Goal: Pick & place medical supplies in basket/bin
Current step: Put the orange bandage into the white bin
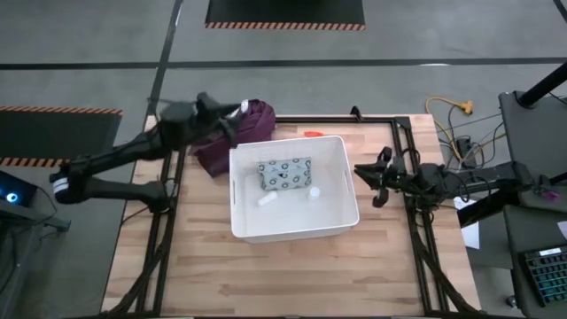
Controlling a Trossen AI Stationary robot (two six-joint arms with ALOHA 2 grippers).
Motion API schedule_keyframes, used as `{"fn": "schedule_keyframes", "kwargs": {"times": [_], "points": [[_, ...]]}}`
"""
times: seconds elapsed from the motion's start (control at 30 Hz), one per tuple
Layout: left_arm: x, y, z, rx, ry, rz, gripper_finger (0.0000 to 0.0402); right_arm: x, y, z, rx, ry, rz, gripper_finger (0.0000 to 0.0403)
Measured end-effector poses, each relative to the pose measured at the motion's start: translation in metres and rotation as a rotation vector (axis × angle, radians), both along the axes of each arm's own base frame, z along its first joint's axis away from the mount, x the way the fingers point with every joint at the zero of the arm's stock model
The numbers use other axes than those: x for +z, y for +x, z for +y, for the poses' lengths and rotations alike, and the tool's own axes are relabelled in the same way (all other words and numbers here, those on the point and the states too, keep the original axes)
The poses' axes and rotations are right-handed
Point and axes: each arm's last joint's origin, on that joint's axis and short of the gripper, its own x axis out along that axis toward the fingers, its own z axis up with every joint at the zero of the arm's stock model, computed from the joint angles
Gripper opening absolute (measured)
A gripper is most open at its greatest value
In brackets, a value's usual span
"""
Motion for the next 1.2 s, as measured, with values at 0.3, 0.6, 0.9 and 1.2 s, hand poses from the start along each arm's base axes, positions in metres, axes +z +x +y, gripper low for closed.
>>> {"fn": "schedule_keyframes", "kwargs": {"times": [0.3, 0.6, 0.9, 1.2], "points": [[0.063, 0.022, 0.060, 0.088, -0.079, 0.112, 0.0147, 0.004, -0.006, -0.005, -0.131, 0.070, -0.055, 0.0059], [0.064, 0.043, 0.110, 0.014, -0.159, 0.240, 0.0147, -0.009, -0.013, -0.015, -0.612, 0.087, 0.035, 0.0059], [0.049, 0.048, 0.130, 0.035, -0.112, 0.332, 0.0147, -0.021, -0.017, -0.019, -0.882, 0.211, -0.014, 0.0059], [0.043, 0.041, 0.150, 0.216, -0.049, 0.387, 0.0147, -0.034, -0.018, -0.019, -0.869, 0.211, 0.058, 0.0059]]}}
